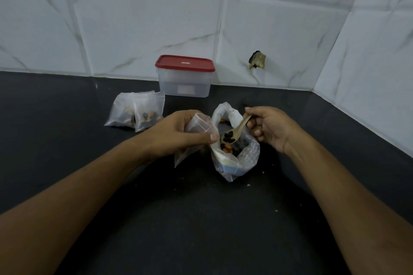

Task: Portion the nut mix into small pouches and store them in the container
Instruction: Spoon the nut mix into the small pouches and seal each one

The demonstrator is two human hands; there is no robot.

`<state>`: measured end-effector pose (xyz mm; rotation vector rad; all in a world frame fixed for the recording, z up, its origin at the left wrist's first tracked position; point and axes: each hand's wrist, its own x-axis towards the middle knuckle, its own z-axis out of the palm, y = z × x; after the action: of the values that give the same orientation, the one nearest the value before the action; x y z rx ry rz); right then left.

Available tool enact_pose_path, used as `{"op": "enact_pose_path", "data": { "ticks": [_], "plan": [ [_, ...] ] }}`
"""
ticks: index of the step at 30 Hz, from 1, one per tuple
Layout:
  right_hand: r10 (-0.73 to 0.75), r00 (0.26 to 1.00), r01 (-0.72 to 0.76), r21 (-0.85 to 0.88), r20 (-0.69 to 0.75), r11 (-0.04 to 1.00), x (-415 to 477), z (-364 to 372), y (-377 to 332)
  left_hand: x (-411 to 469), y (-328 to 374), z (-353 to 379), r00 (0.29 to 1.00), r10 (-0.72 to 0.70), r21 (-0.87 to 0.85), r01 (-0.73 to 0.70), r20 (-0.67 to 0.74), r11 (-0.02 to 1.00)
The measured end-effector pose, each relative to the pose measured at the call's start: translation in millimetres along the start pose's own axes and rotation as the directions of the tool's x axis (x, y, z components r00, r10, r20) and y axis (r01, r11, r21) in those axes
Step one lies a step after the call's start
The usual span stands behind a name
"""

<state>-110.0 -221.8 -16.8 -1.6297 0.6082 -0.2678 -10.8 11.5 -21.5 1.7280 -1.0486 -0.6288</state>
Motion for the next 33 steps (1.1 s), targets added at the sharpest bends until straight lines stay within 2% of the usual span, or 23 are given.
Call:
{"op": "enact_pose_path", "data": {
  "ticks": [6, 11, 18, 23, 27, 33],
  "plan": [
    [-0.036, 0.999, 0.036, 0.060, 0.008, 0.998, 1.2, -1.6, -1.9, 0.6, -1.2, -0.9, 0.996, 0.020, 0.035, -0.017, -0.087, 0.999],
    [-0.124, 0.992, 0.128, 0.181, -0.032, 0.975, -1.7, -3.8, -7.4, -0.5, 0.0, -0.9, 0.996, 0.020, 0.050, -0.015, -0.089, 0.999],
    [-0.241, 0.971, 0.229, 0.269, 0.009, 0.936, -12.2, 5.2, -16.9, 1.1, -3.1, -0.4, 0.992, 0.035, 0.067, -0.027, -0.125, 0.997],
    [-0.309, 0.949, 0.289, 0.213, 0.068, 0.933, -19.0, 16.7, -16.6, 2.9, -6.2, 0.6, 0.983, 0.074, 0.075, -0.062, -0.169, 0.995],
    [-0.368, 0.912, 0.351, 0.122, 0.181, 0.928, -24.3, 22.9, -17.2, 4.2, -7.2, 2.2, 0.974, 0.099, 0.095, -0.081, -0.205, 0.992],
    [-0.352, 0.879, 0.364, 0.023, 0.322, 0.931, -27.9, 24.2, -17.3, 5.0, -9.2, 2.7, 0.970, 0.115, 0.103, -0.094, -0.216, 0.990]
  ]
}}
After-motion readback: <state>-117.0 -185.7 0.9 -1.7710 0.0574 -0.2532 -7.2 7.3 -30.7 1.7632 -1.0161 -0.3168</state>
